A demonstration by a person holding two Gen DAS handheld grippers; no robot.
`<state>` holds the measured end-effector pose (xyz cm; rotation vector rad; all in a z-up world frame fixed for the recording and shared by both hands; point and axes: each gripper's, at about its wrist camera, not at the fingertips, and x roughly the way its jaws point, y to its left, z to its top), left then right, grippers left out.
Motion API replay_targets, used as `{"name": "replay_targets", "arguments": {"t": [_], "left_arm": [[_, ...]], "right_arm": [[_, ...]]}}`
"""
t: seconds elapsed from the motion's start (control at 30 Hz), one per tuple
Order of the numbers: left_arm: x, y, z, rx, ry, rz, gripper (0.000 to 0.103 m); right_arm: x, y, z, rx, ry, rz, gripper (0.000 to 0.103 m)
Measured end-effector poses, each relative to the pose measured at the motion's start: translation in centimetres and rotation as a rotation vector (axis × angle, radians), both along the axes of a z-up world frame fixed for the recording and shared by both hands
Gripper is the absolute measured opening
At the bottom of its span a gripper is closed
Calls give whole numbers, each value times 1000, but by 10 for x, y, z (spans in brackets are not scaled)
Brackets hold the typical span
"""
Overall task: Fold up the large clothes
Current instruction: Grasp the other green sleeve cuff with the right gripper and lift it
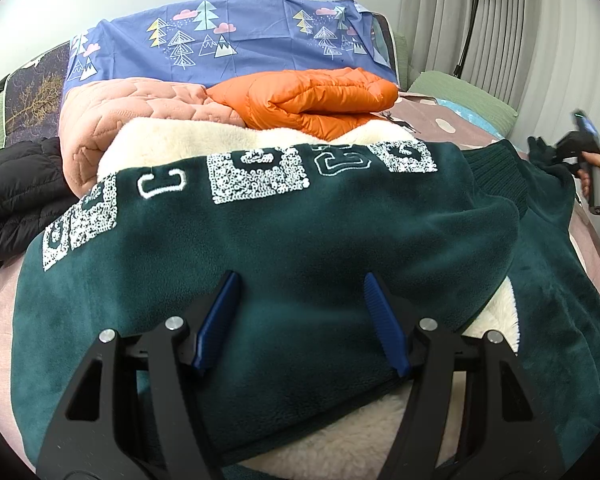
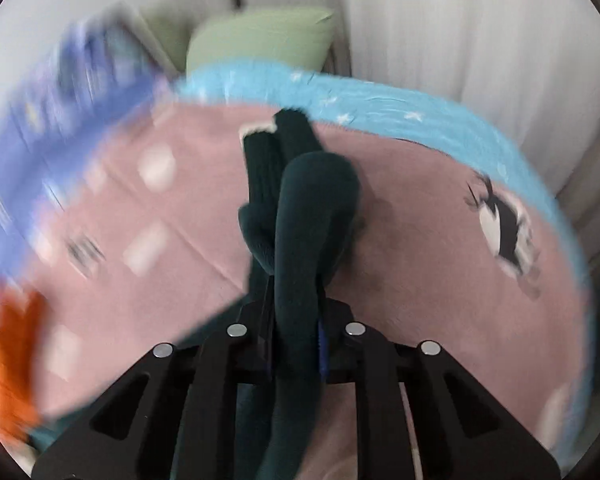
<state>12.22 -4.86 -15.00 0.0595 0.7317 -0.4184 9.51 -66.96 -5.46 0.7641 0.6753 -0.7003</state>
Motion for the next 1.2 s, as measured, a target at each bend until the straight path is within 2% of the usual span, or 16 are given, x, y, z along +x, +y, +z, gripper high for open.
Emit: {"name": "replay_targets", "arguments": {"t": [0.03, 0.13, 0.2, 0.23, 0.3, 0.37, 0.5, 0.57, 0.63, 0.67, 0.7, 0.73, 0.87, 1.0, 1.13, 1.2], "left_arm": [[0, 0, 0, -2, 0, 0, 66], [1, -2, 1, -6, 0, -1, 67], [2, -2, 1, -9, 0, -2, 67], [2, -2, 1, -10, 0, -2, 67], [2, -3, 1, -9, 0, -1, 67], [1, -2, 1, -10, 0, -1, 67], [2, -2, 1, -10, 0, -1, 67], [1, -2, 1, -10, 0, -1, 67], [1, -2, 1, -10, 0, -1, 67], [1, -2, 1, -11, 0, -1, 67], [1, -2, 1, -11, 0, -1, 67], [1, -2, 1, -11, 0, -1, 67], [1, -1, 1, -12, -1, -2, 67], [1, -1, 0, -13, -1, -1, 67], [-1, 0, 8, -35, -1, 7, 68], [-4, 5, 26, -95, 33, -11, 77]], "right_arm": [[-32, -12, -6, 82, -121, -16, 15], [-86, -36, -46, 297, -222, -53, 21], [-126, -48, -72, 424, -374, -77, 23], [-138, -50, -76, 447, -398, -96, 25], [-150, -47, -73, 416, -381, -109, 33], [-151, -43, -60, 355, -365, -107, 65], [-124, -36, -33, 270, -332, -61, 83], [-90, -35, -33, 250, -240, -33, 89], [-68, -46, -42, 267, -149, -53, 89], [-64, -48, -43, 241, -137, -93, 79], [-65, -49, -39, 195, -122, -136, 60], [-65, -49, -35, 164, -111, -145, 16], [-74, -34, -3, 191, -287, -123, 14], [-49, 54, 79, 103, -457, 188, 14], [-18, 191, 139, -27, -494, 545, 15], [-6, 272, 152, -75, -495, 728, 15]]}}
